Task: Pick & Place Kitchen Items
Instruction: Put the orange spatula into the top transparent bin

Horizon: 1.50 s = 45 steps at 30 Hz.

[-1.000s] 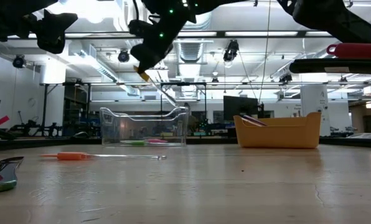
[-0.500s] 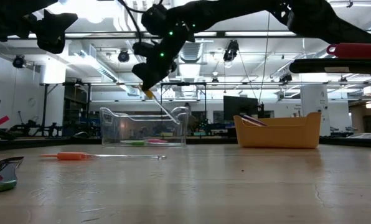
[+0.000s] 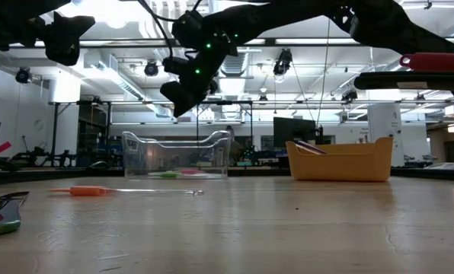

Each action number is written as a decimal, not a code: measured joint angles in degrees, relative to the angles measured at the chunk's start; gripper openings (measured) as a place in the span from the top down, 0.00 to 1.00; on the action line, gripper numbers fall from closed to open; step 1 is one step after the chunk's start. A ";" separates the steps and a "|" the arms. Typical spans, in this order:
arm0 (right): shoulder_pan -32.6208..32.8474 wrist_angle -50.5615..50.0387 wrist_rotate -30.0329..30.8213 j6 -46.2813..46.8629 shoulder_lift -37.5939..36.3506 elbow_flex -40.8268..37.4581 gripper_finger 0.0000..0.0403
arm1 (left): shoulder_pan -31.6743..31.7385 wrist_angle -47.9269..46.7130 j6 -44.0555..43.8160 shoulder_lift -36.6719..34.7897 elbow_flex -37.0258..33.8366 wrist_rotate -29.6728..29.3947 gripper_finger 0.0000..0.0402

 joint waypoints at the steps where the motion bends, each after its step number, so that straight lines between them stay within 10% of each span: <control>1: 0.00 0.04 0.00 0.41 0.00 0.00 0.77 | 0.00 0.00 0.01 0.00 0.00 0.02 0.41; 21: 13.77 -7.96 -0.07 -2.34 -0.39 -0.07 0.49 | 0.01 0.00 0.01 0.00 0.00 0.02 0.41; 45: 25.68 -13.61 -0.30 9.35 -0.44 -0.10 0.68 | 0.01 0.01 0.01 0.00 0.00 0.01 0.41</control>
